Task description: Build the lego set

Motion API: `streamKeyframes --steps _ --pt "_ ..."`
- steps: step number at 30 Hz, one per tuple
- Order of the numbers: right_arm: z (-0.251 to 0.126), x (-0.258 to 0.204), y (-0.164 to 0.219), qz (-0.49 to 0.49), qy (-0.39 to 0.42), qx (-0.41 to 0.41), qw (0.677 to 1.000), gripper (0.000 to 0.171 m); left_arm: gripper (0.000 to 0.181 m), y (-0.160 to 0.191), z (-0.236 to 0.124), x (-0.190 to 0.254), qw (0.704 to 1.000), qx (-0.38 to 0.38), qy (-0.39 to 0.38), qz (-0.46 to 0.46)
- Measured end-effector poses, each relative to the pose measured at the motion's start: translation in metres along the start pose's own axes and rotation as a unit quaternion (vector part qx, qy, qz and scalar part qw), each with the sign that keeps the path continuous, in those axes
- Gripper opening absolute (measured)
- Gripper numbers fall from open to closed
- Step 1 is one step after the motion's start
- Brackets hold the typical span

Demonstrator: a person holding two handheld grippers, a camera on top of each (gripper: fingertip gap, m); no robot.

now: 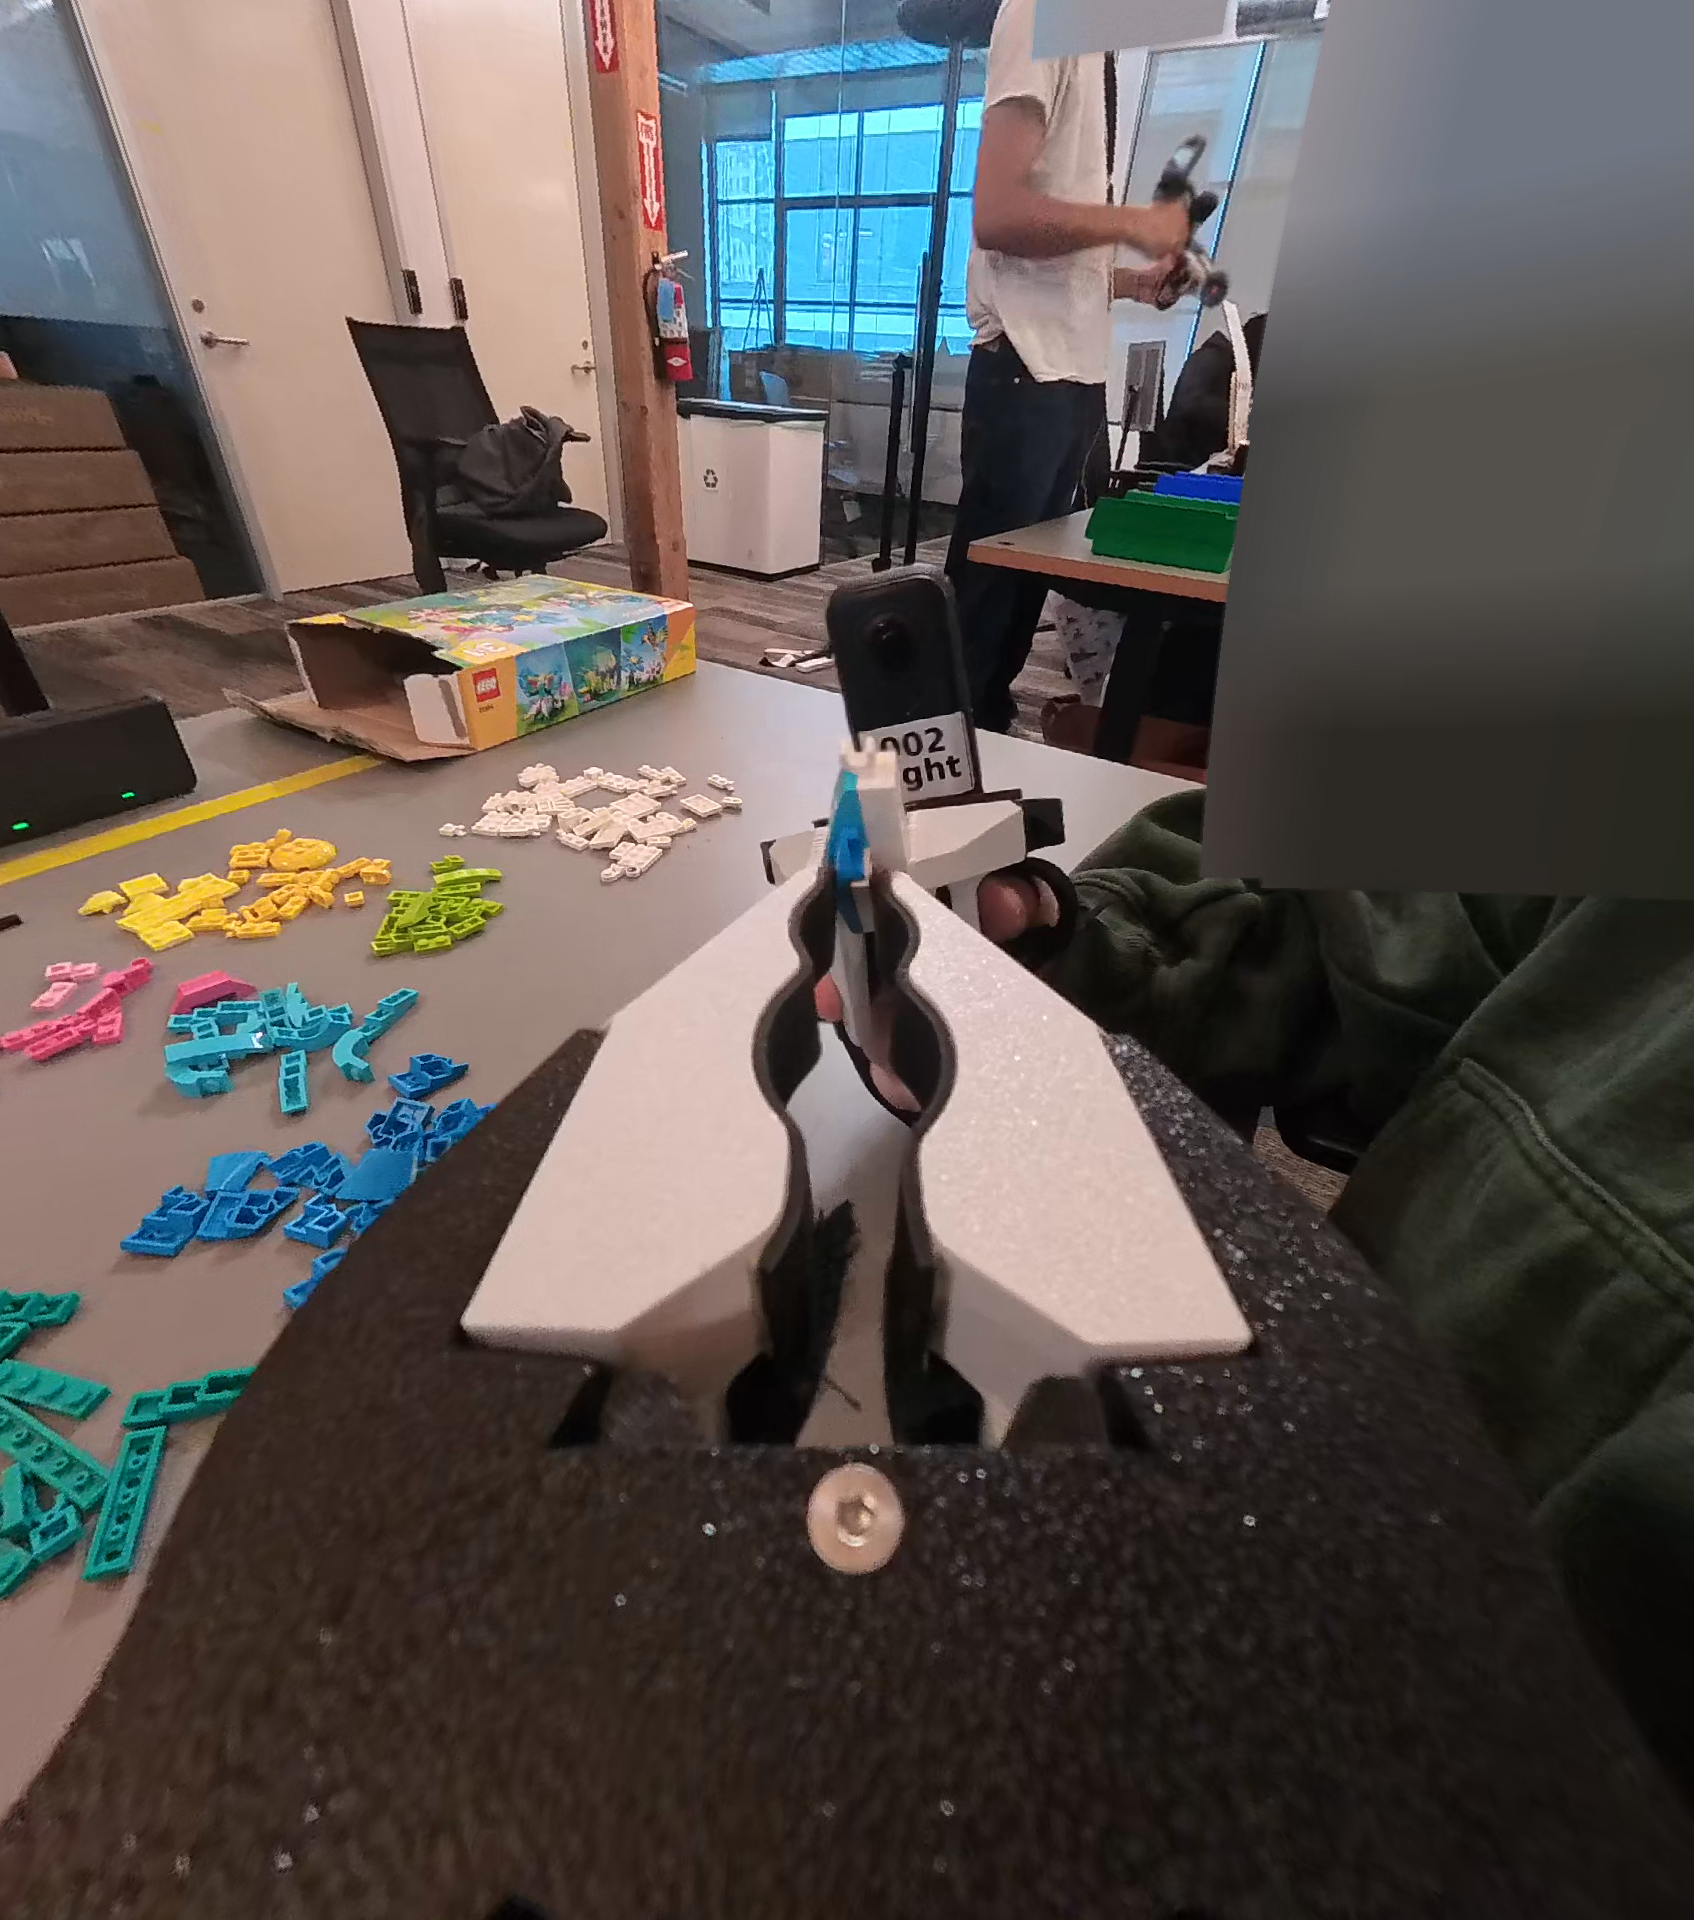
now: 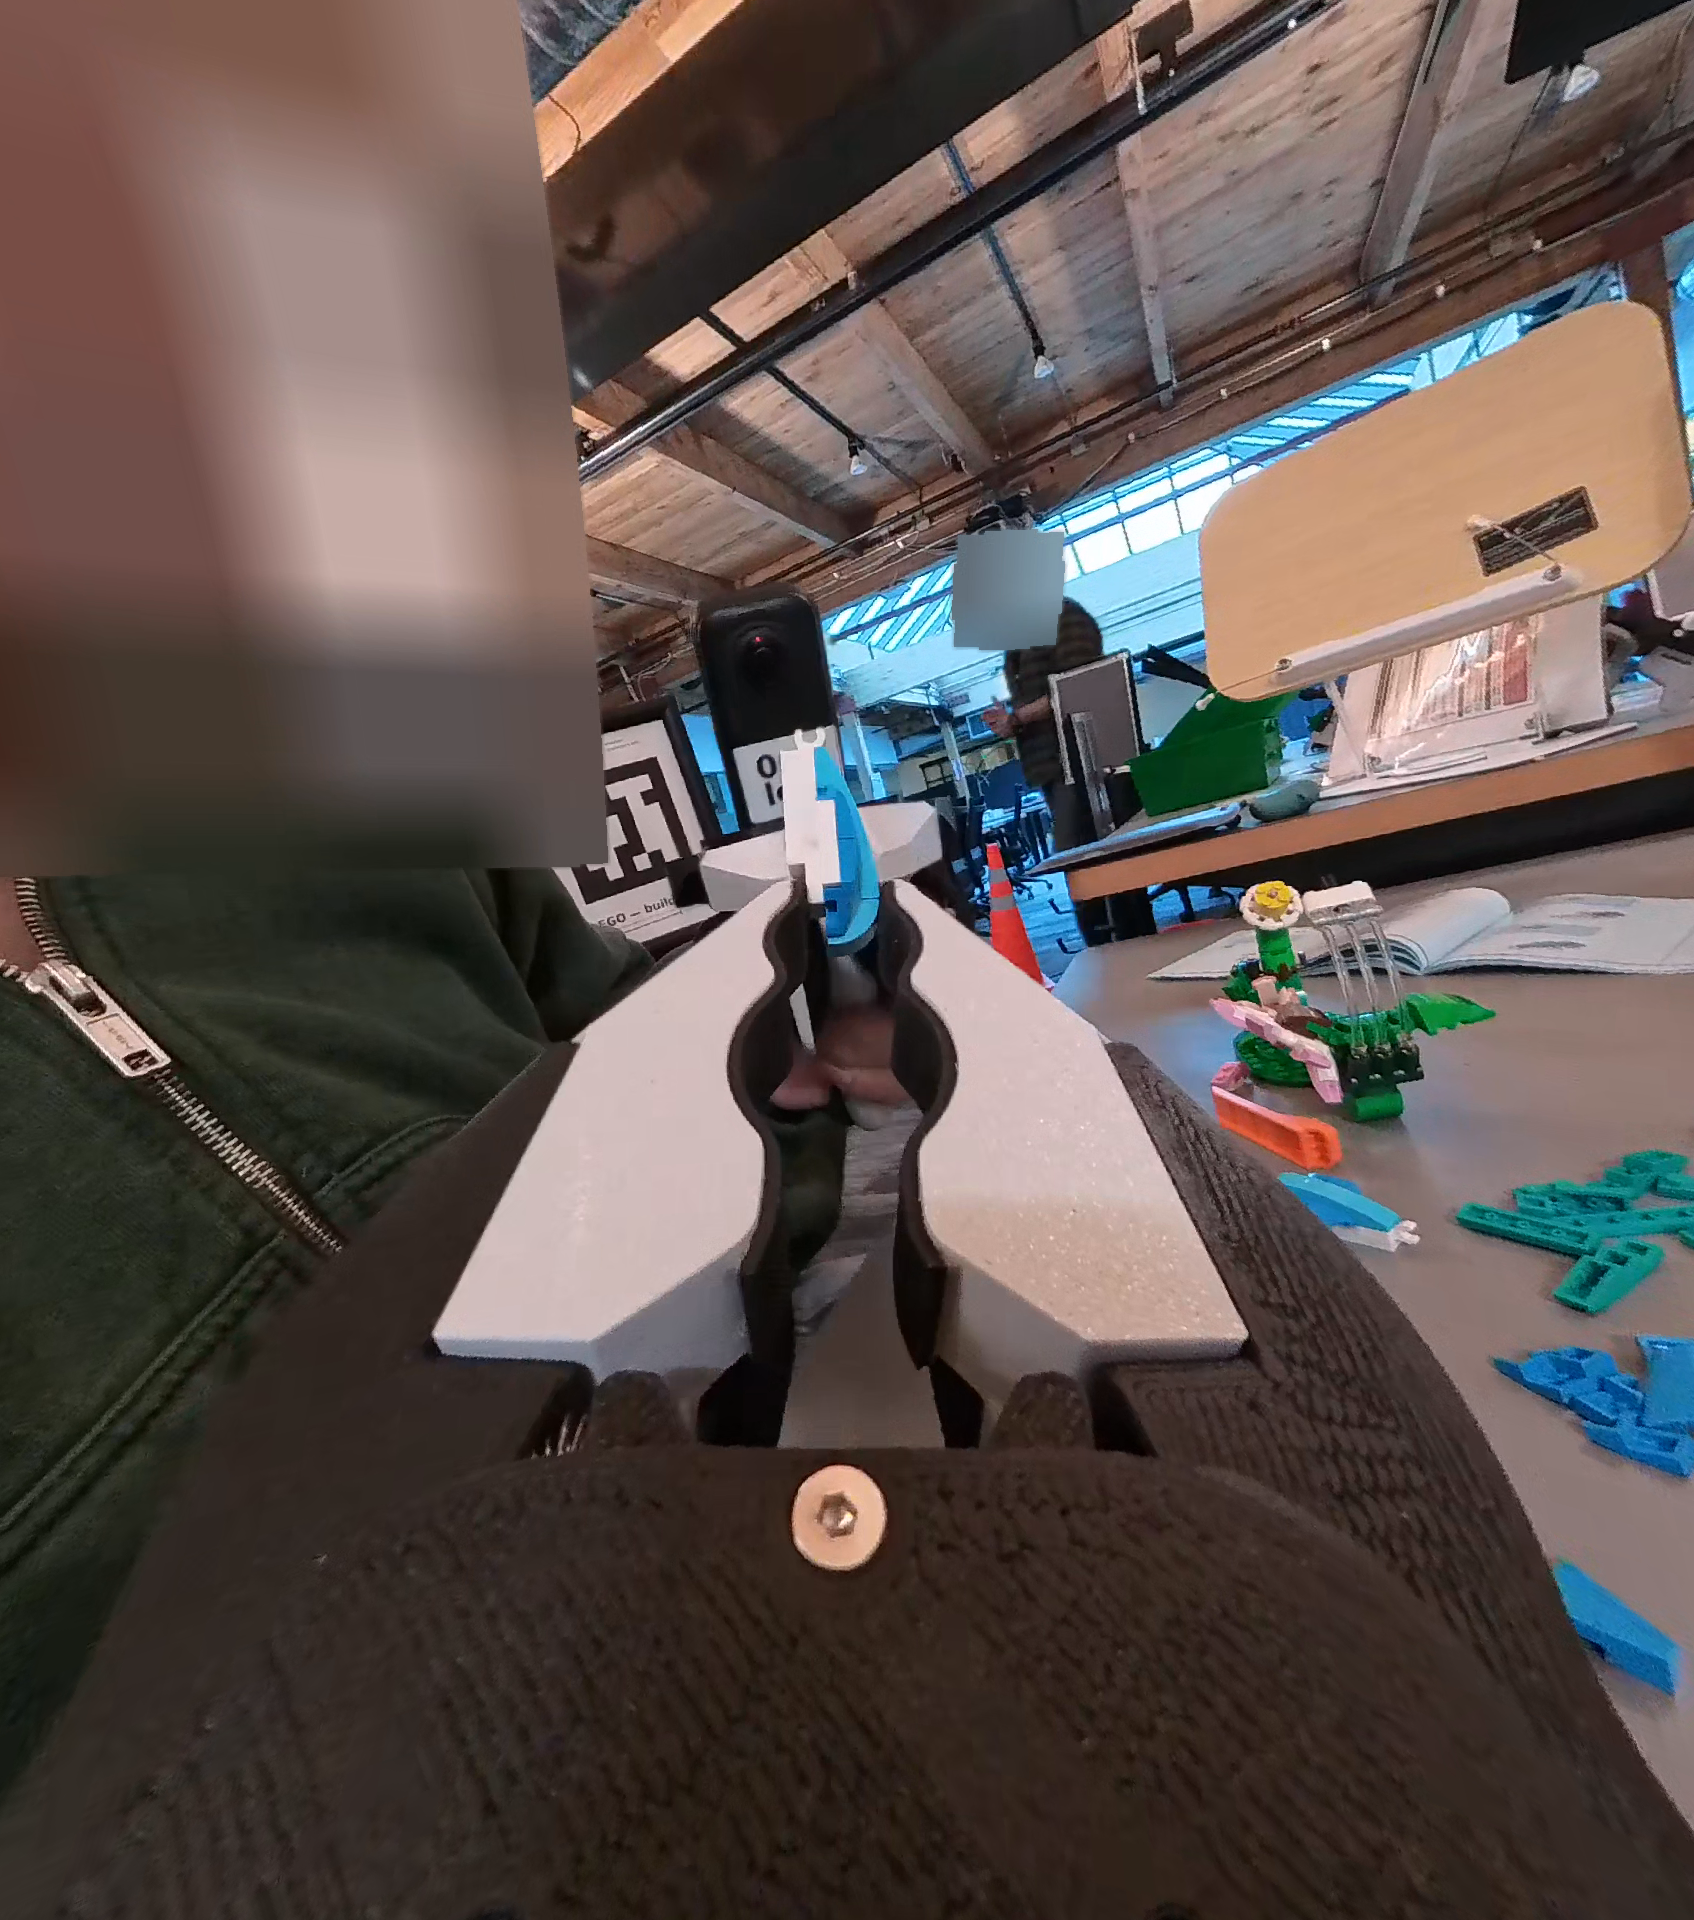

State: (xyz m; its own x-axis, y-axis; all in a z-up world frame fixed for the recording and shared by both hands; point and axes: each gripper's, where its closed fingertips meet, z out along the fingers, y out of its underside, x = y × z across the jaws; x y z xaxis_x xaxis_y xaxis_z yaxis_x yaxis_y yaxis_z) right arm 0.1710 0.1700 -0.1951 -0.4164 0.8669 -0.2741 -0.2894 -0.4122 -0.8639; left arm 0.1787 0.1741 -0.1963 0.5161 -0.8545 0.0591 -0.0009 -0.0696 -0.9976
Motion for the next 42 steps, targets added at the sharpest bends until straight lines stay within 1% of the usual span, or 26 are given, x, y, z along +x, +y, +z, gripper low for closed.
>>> streamKeyframes --steps 9,13,15,17,19,21,23,26,28,30,31,32,34,36,39,41,42 --pt "0.001 0.001 0.003 -0.007 0.003 -0.01 1.0 0.011 0.003 0.003 -0.002 0.0 1.0 -0.005 0.009 -0.005" --pt "0.0 0.004 0.006 -0.022 0.015 -0.025 0.999 0.011 0.003 0.006 -0.003 -0.003 1.0 0.009 0.01 -0.017" --pt "-0.001 0.007 0.009 -0.055 0.033 -0.042 0.997 0.011 0.014 0.011 -0.005 -0.008 1.0 -0.002 -0.009 -0.017" --pt "-0.003 0.013 0.011 -0.116 0.068 -0.066 0.989 0.011 0.03 0.014 -0.011 -0.01 0.999 -0.014 -0.008 -0.03" --pt "-0.006 0.023 0.015 -0.212 0.118 -0.11 0.964 0.011 0.04 0.016 -0.019 -0.013 0.998 -0.019 -0.003 -0.061" --pt "-0.009 0.03 0.021 -0.328 0.159 -0.162 0.917 0.011 0.041 0.019 -0.027 -0.017 0.996 -0.024 -0.003 -0.092" --pt "-0.01 0.036 0.029 -0.409 0.181 -0.211 0.869 0.011 0.039 0.025 -0.032 -0.02 0.993 -0.04 -0.007 -0.109" --pt "-0.007 0.034 0.041 -0.495 0.173 -0.248 0.814 0.011 0.038 0.034 -0.037 -0.022 0.991 -0.064 -0.009 -0.117" --pt "-0.005 0.03 0.049 -0.556 0.158 -0.269 0.771 0.012 0.035 0.037 -0.037 -0.02 0.99 -0.072 0.003 -0.121" --pt "-0.004 0.028 0.052 -0.611 0.15 -0.28 0.725 0.011 0.03 0.039 -0.036 -0.017 0.989 -0.081 0.018 -0.123" --pt "-0.004 0.027 0.053 -0.631 0.148 -0.283 0.707 0.011 0.025 0.042 -0.036 -0.013 0.988 -0.09 0.028 -0.12" --pt "-0.004 0.027 0.053 -0.644 0.147 -0.284 0.695 0.011 0.017 0.045 -0.035 -0.009 0.987 -0.101 0.043 -0.116" --pt "-0.003 0.025 0.055 -0.66 0.14 -0.288 0.68 0.011 0.016 0.051 -0.036 -0.004 0.985 -0.117 0.055 -0.11" --pt "-0.002 0.024 0.055 -0.672 0.14 -0.287 0.668 0.011 0.015 0.052 -0.036 -0.005 0.986 -0.117 0.055 -0.104" --pt "-0.002 0.023 0.058 -0.675 0.133 -0.291 0.664 0.011 0.005 0.055 -0.036 -0.008 0.987 -0.12 0.045 -0.096" --pt "-0.002 0.024 0.059 -0.676 0.135 -0.293 0.662 0.011 0.005 0.057 -0.037 -0.009 0.987 -0.128 0.043 -0.083" --pt "-0.001 0.026 0.056 -0.678 0.142 -0.287 0.661 0.017 0.005 0.058 -0.038 -0.01 0.989 -0.127 0.039 -0.069"
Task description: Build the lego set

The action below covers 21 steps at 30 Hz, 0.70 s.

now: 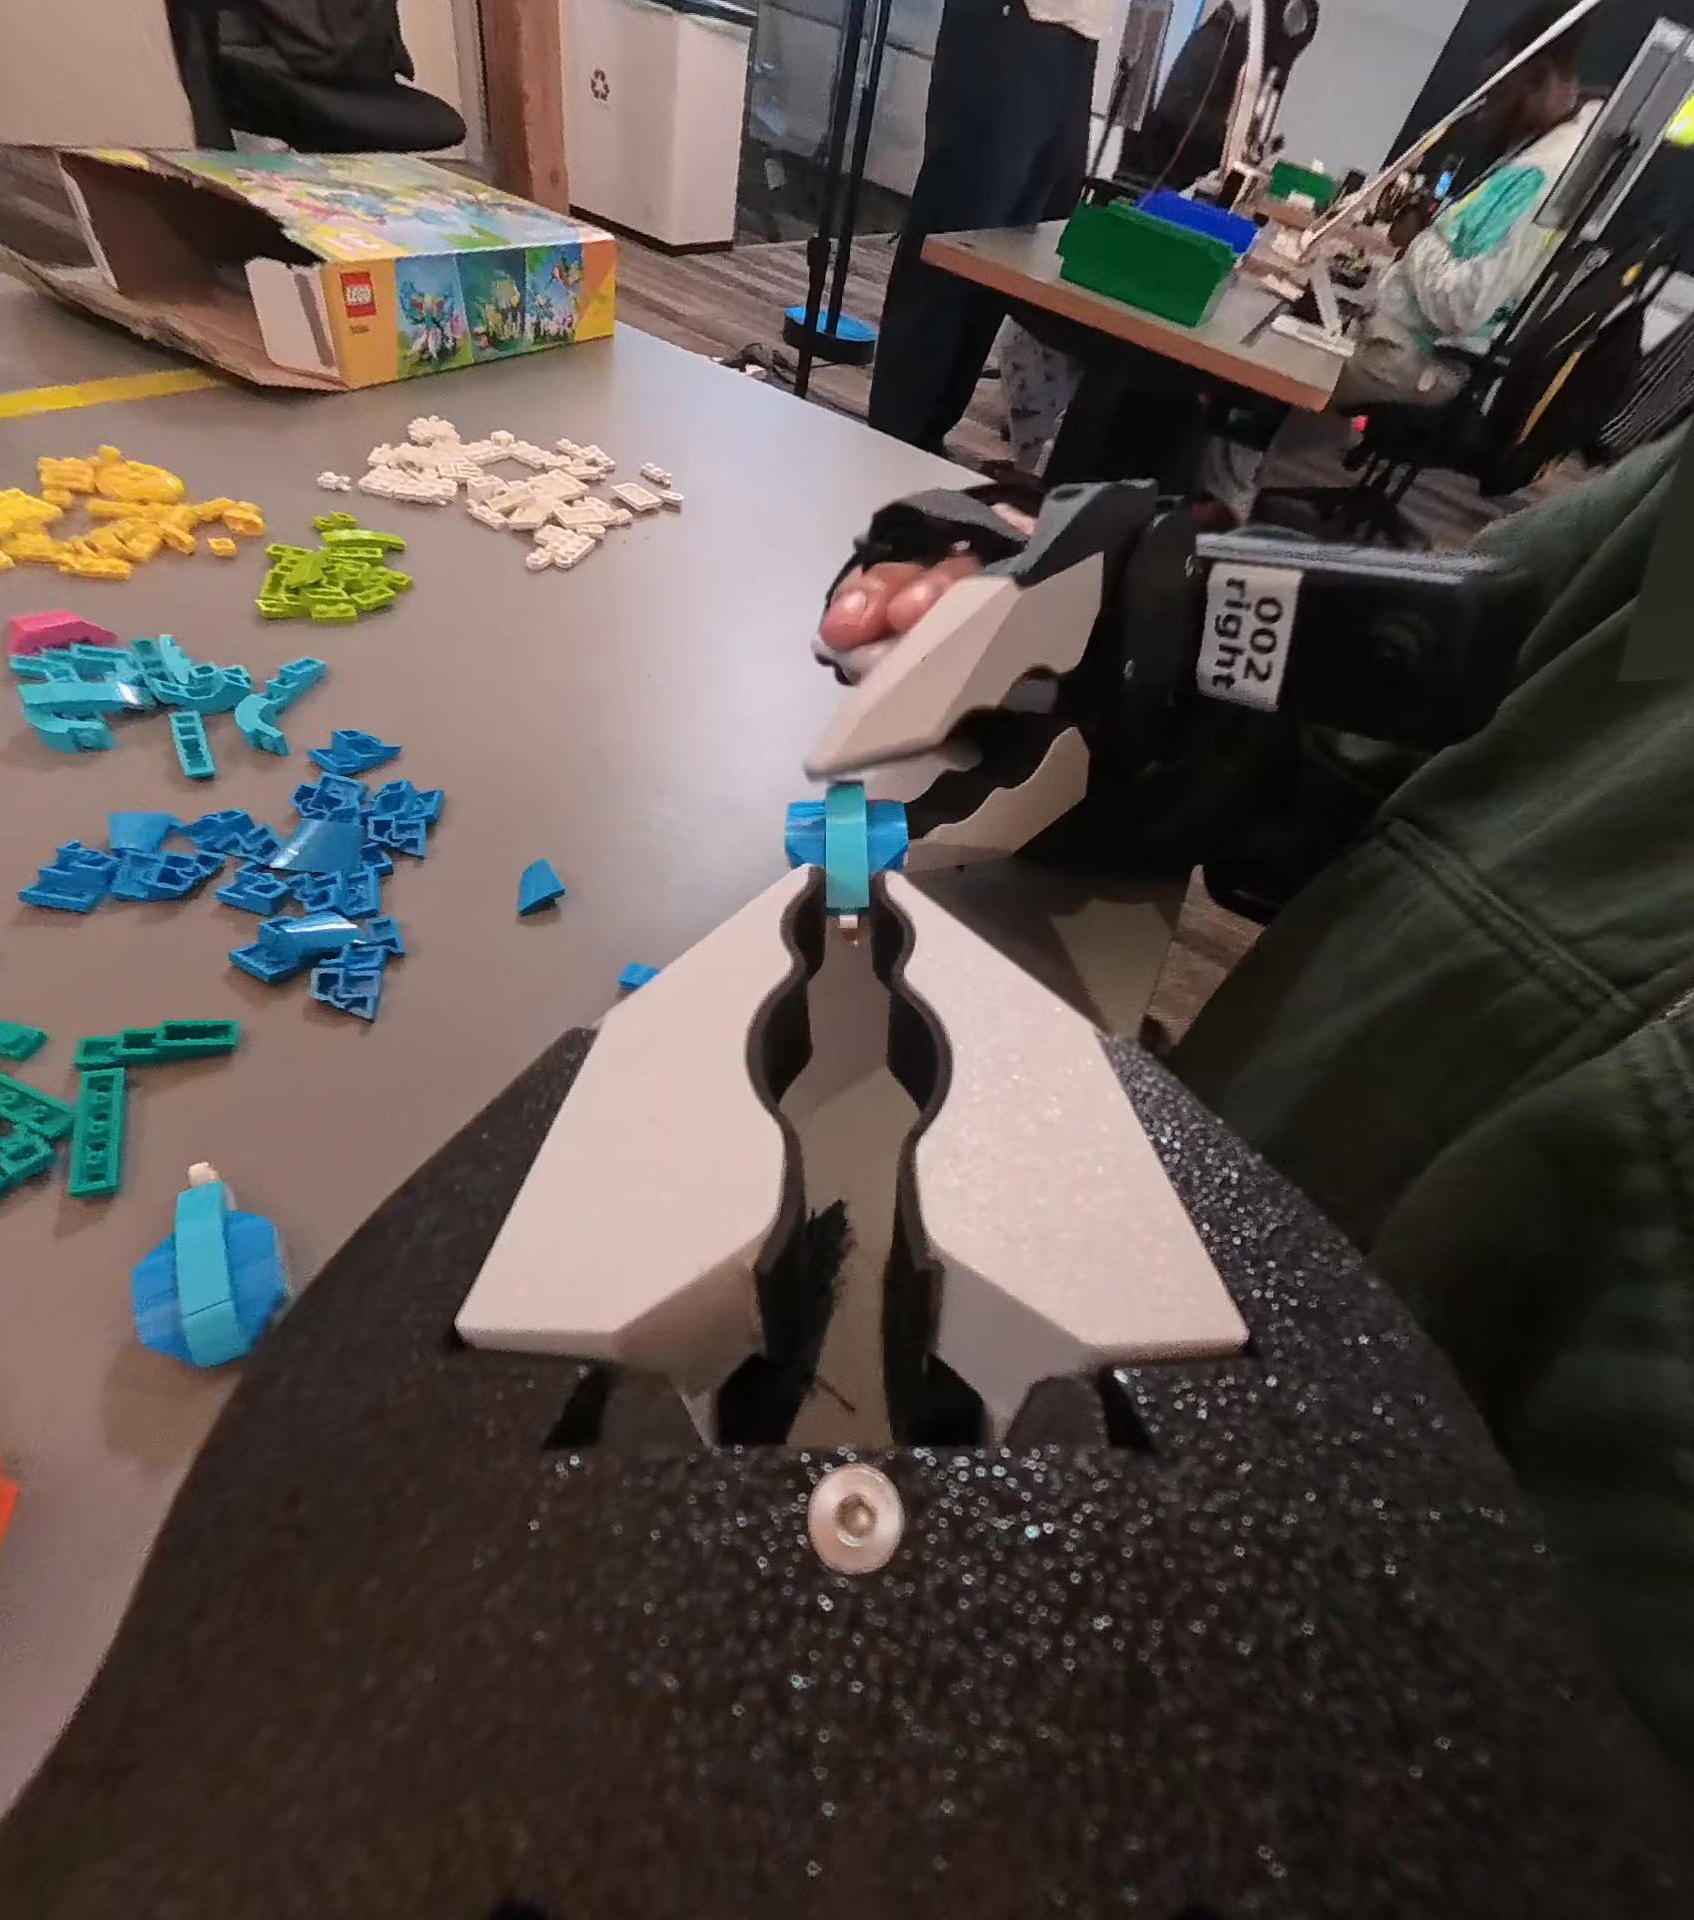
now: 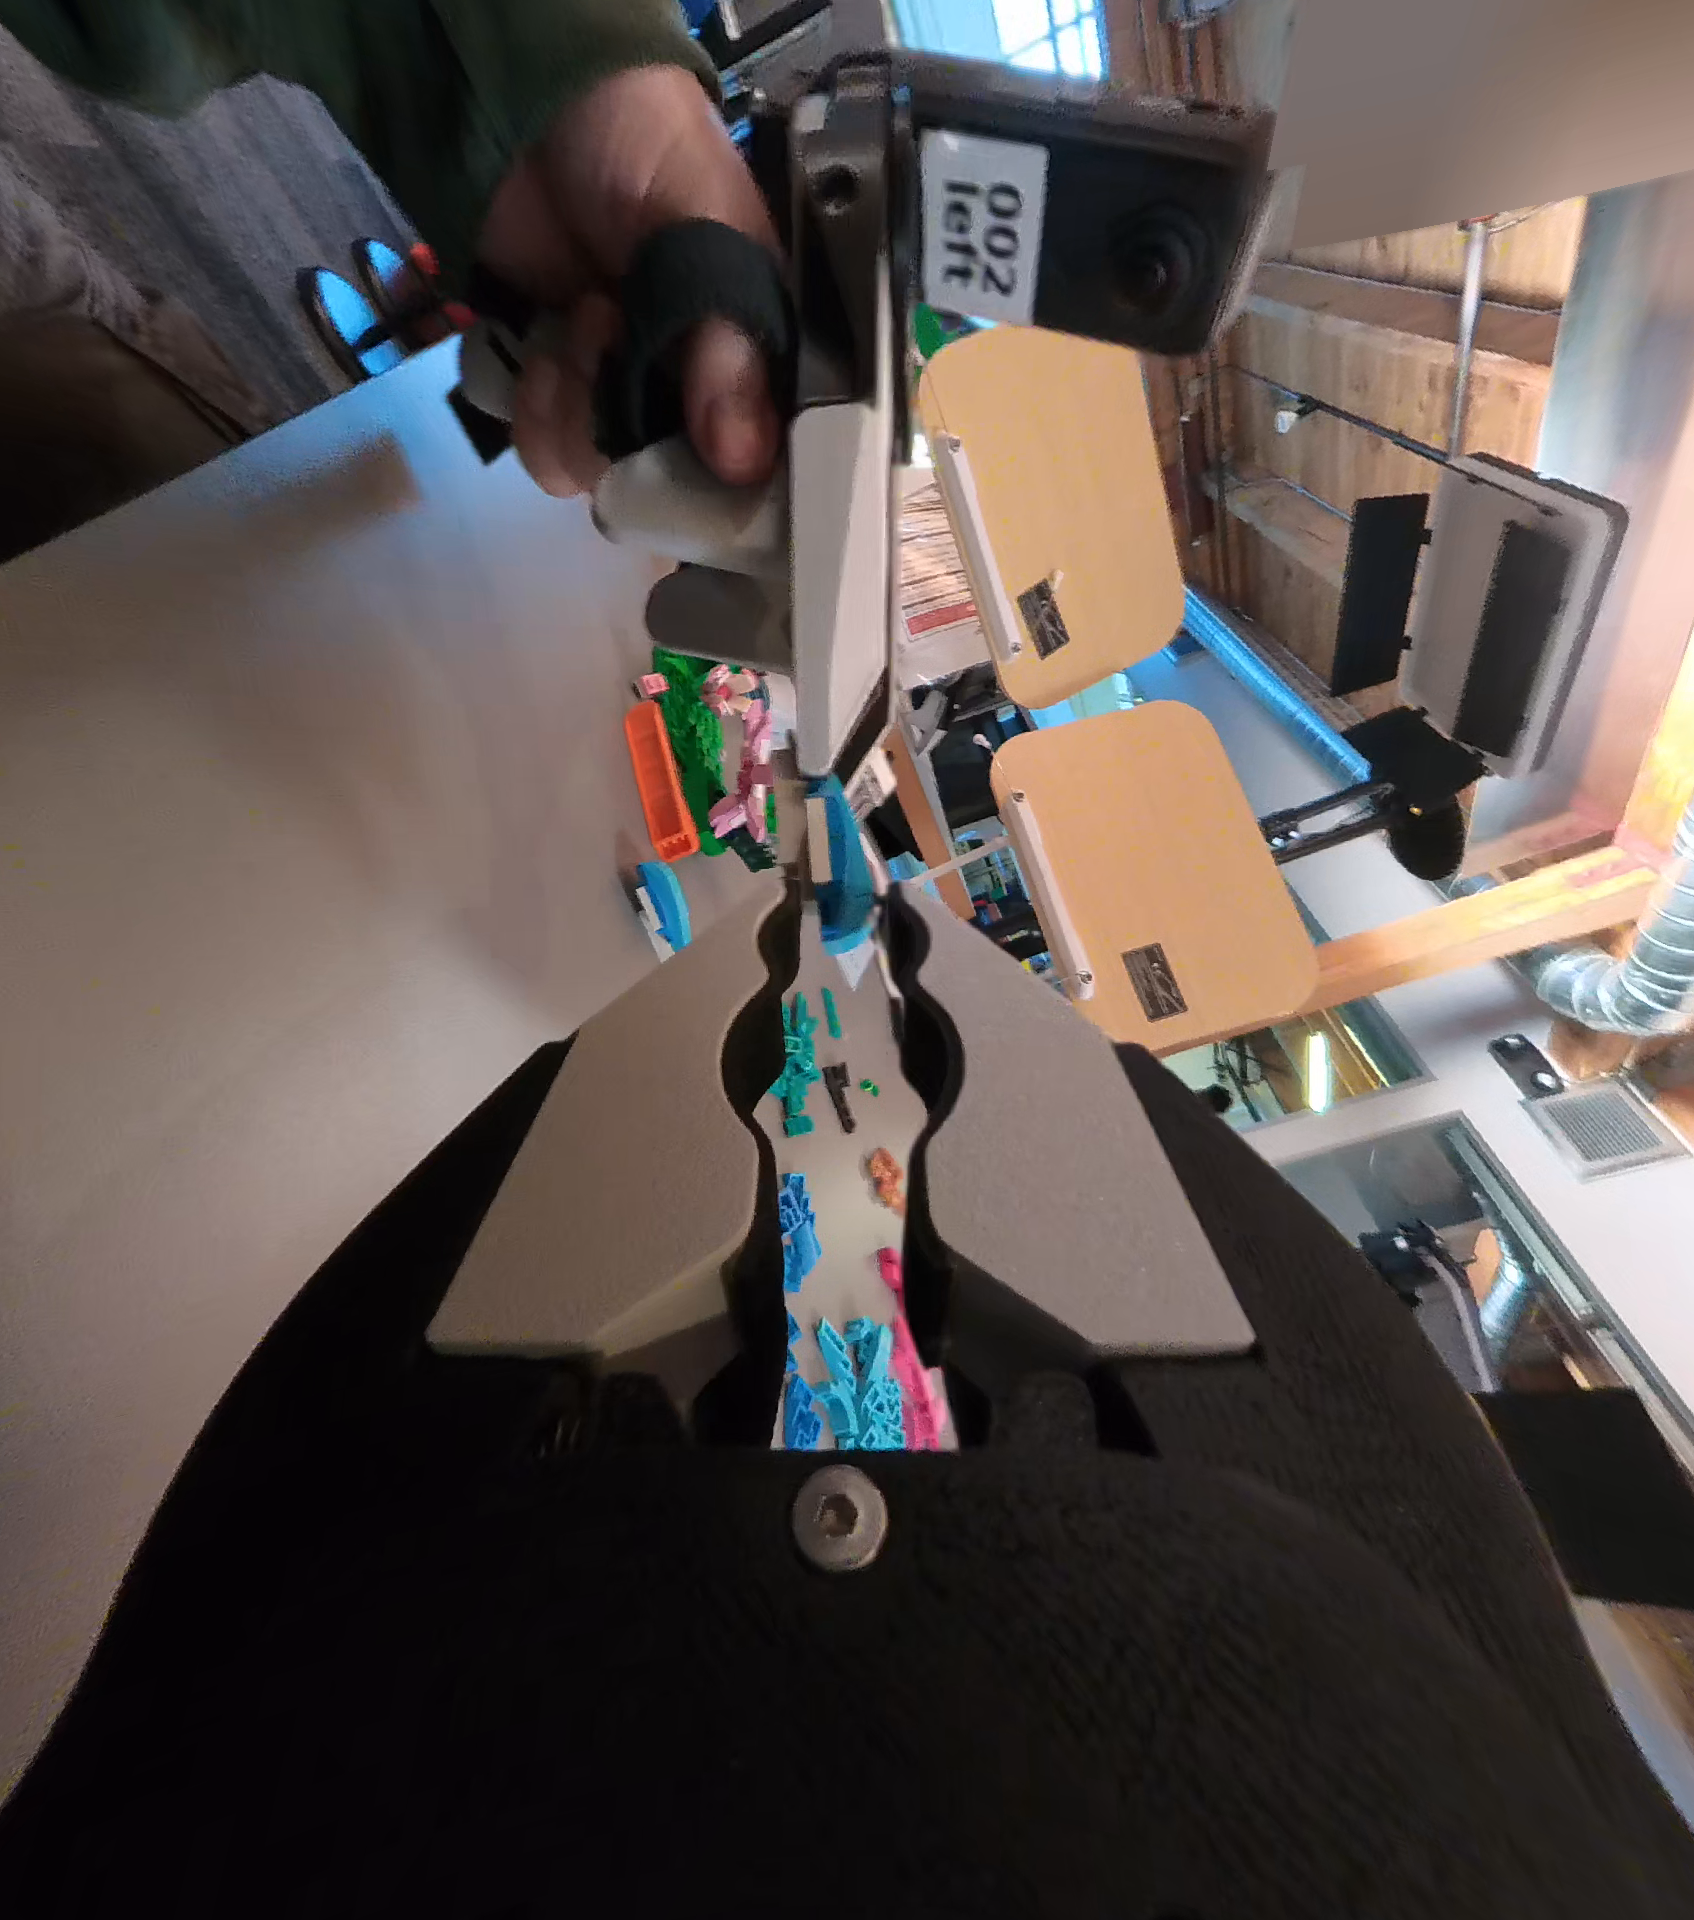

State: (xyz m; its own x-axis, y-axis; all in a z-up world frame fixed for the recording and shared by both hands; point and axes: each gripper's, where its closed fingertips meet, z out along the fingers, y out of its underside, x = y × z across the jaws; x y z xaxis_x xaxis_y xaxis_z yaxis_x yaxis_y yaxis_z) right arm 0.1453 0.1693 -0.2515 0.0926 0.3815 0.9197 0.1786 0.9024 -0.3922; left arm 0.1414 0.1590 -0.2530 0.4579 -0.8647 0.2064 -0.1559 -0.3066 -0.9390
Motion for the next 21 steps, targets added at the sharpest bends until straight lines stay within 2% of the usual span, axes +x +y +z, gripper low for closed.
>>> streamKeyframes --steps 2,5,11,15,21 --pt "0.0 0.007 0.007 0.022 0.019 -0.008 1.0 0.029 0.005 0.004 -0.003 -0.006 0.998 -0.007 -0.031 0.052" --pt "-0.004 0.023 0.023 0.112 0.041 -0.022 0.993 0.046 0.005 0.018 -0.01 -0.015 0.988 -0.035 -0.081 0.124" --pt "-0.012 0.043 0.059 0.225 0.092 -0.063 0.968 0.042 0.005 0.055 -0.023 -0.034 0.975 -0.084 -0.135 0.154" --pt "-0.012 0.042 0.075 0.251 0.099 -0.094 0.958 0.039 0.005 0.069 -0.026 -0.048 0.967 -0.104 -0.168 0.158" --pt "-0.013 0.043 0.079 0.26 0.102 -0.101 0.955 0.035 0.005 0.077 -0.024 -0.056 0.962 -0.119 -0.177 0.171"
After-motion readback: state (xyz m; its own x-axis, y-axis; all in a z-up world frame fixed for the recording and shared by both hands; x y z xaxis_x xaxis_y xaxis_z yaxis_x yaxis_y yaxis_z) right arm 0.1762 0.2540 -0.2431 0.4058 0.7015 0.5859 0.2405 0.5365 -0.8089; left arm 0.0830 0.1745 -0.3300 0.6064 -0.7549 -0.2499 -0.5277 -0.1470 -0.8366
